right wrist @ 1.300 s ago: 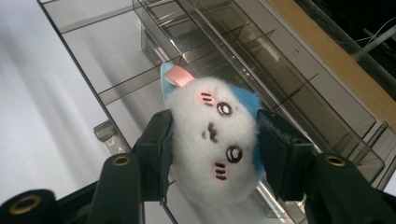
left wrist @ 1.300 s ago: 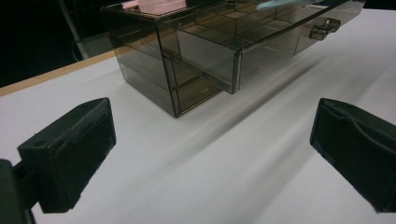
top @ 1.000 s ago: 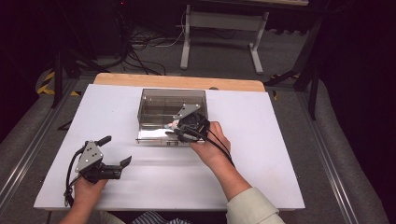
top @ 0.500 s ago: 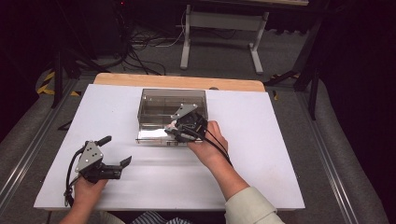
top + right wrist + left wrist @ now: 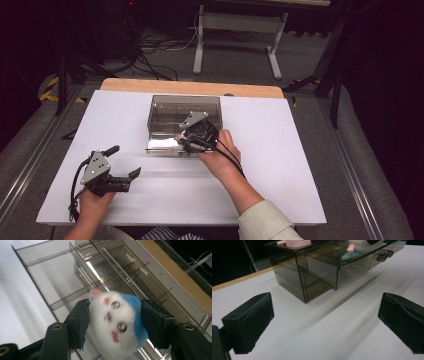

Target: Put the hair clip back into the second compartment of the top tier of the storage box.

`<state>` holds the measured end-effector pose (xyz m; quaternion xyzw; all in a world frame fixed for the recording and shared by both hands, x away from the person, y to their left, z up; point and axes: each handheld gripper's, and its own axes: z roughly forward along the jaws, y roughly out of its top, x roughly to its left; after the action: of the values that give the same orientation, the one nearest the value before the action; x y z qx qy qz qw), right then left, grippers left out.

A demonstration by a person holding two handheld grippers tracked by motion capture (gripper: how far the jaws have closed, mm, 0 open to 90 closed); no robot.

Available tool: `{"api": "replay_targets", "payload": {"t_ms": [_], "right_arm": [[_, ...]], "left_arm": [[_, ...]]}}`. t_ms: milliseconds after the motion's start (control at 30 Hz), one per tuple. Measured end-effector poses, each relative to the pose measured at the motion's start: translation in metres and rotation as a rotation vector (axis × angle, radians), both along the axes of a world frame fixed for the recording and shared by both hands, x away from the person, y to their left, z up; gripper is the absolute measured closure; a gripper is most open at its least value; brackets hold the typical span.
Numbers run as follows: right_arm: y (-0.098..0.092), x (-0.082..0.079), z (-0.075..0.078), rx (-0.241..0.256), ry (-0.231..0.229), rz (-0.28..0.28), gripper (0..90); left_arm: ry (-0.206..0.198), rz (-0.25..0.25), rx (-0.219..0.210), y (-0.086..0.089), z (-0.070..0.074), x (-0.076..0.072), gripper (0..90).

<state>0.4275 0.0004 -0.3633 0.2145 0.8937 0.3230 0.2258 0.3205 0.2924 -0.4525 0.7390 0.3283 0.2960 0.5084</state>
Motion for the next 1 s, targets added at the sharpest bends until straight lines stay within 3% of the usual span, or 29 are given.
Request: {"api": "replay_targets", "payload": {"t_ms": [200, 333, 633, 733, 867, 1000], "right_arm": [[-0.003, -0.004, 0.005, 0.030, 0.009, 0.012, 40.0], [-0.010, -0.005, 0.010, 0.044, -0.006, 0.003, 45.3], [-0.034, 0.000, 0.022, 0.097, 0.017, -0.018, 78.4], [-0.041, 0.008, 0.022, 0.085, 0.030, -0.051, 88.3], [-0.041, 0.012, 0.016, 0.044, 0.047, -0.078, 90.0], [-0.038, 0.012, 0.010, 0.029, 0.070, -0.062, 90.0]], "left_arm": [[0.002, 0.001, -0.003, 0.000, 0.000, 0.000, 1.3], [0.004, -0.001, -0.001, 0.000, 0.000, 0.000, 1.3], [0.006, -0.001, -0.003, -0.001, 0.000, 0.000, 1.3], [0.006, -0.001, -0.004, -0.001, 0.000, 0.000, 1.3], [0.003, 0.001, -0.001, -0.001, 0.000, 0.000, 1.3], [0.004, 0.000, -0.001, -0.001, 0.000, 0.000, 1.3]]}}
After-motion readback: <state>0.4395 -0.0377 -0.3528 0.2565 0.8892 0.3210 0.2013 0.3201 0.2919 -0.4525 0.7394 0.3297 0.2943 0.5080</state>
